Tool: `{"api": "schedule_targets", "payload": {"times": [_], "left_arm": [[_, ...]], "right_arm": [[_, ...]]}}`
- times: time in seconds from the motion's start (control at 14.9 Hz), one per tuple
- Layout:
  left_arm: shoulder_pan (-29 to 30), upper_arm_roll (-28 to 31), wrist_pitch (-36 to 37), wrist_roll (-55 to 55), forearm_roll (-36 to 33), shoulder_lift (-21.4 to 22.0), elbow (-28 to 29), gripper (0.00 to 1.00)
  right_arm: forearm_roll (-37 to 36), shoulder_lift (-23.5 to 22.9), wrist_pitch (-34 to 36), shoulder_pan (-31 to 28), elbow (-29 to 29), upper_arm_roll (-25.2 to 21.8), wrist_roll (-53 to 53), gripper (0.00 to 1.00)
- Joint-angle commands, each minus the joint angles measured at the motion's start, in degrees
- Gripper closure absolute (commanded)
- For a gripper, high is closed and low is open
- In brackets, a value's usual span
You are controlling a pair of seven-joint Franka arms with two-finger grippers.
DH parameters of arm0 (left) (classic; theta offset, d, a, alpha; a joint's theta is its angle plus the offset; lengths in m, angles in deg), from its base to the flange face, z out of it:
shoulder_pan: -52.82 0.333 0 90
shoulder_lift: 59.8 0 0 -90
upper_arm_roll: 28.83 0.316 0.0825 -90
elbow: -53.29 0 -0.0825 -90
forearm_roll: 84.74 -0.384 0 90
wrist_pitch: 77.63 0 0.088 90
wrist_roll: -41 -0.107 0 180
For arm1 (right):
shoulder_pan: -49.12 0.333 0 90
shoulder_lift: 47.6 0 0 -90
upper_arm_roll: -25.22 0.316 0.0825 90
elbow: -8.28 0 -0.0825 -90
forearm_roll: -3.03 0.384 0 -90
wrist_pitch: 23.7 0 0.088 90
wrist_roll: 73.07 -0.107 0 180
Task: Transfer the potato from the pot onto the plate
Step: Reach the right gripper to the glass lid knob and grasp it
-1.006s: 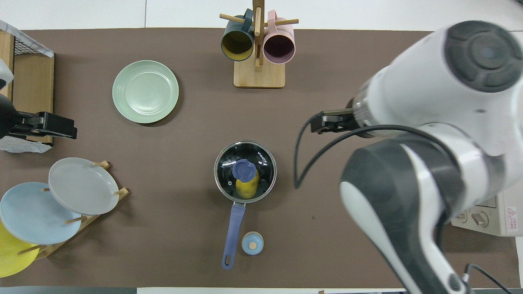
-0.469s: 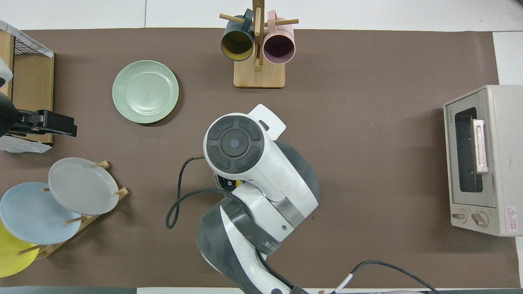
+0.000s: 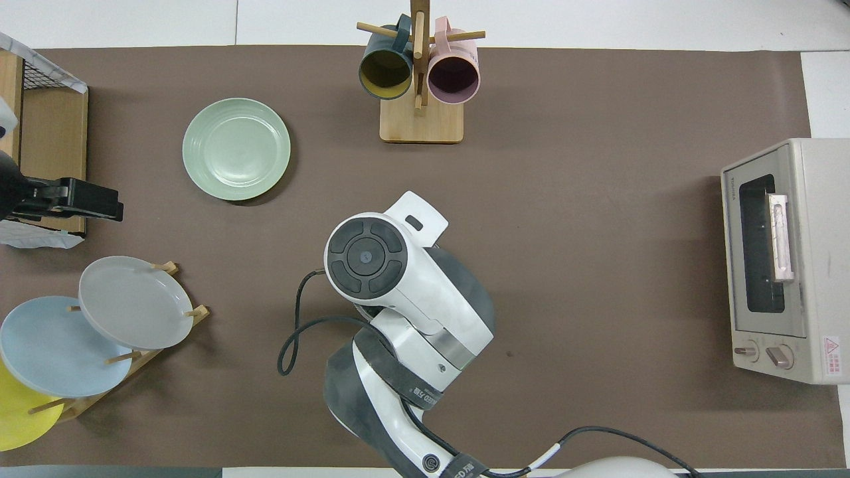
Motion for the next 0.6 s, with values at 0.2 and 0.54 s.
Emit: {"api": "schedule_targets", "payload": {"times": [0.2, 0.54], "left_arm": [[0.1, 0.0, -1.9, 0.1, -0.6, 1.9, 2.4, 0.0], [-0.1, 0.0, -1.9, 0.2, -0.5, 1.9, 2.4, 0.0]], "right_arm": [[-0.8, 2.1, -1.3, 0.8, -3.9, -0.1, -0.1, 0.05], [-0.8, 2.6, -1.5, 0.8, -4.7, -0.1, 0.2, 0.5]]}}
